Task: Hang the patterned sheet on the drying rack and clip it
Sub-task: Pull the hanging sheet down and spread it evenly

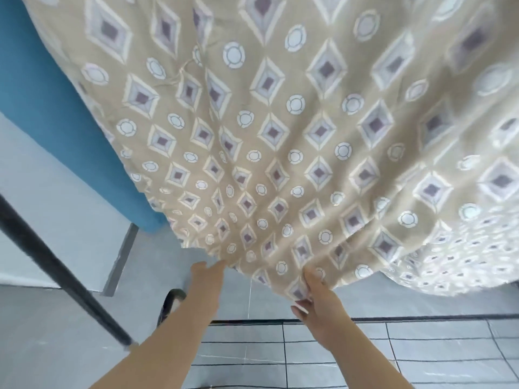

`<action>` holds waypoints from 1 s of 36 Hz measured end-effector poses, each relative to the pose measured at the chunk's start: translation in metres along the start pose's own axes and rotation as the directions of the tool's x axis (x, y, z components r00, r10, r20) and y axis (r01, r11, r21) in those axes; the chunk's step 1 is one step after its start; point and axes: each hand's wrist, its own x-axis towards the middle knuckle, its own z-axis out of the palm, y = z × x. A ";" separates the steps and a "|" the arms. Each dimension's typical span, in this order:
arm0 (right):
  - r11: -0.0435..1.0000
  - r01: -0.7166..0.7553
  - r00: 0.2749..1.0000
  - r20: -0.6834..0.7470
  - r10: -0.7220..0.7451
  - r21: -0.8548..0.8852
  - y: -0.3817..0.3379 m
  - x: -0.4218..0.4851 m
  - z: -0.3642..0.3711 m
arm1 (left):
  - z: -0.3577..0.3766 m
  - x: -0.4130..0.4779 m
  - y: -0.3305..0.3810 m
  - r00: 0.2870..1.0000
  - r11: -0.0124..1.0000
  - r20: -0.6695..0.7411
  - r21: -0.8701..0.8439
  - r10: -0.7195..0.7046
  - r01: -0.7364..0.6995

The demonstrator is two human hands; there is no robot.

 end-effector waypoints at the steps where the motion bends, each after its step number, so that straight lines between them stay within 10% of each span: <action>1: 1.000 -0.011 1.000 -0.007 0.011 -0.010 -0.001 -0.003 -0.004 | 0.006 -0.008 0.002 0.999 0.999 0.023 0.037 0.035 -0.036; 9: 0.970 -0.113 0.987 -0.136 0.085 -0.214 0.021 -0.016 -0.033 | 0.030 -0.040 0.025 0.945 0.910 0.138 0.259 0.296 -0.323; 26: 0.987 -0.127 0.980 -0.166 0.110 -0.097 0.033 -0.055 -0.052 | 0.035 -0.106 -0.005 0.834 0.846 0.470 0.282 0.289 -0.452; 36: 0.911 0.016 0.997 0.075 0.016 -0.412 0.016 -0.078 -0.063 | 0.077 -0.119 -0.003 0.832 0.832 0.483 0.315 0.273 -0.456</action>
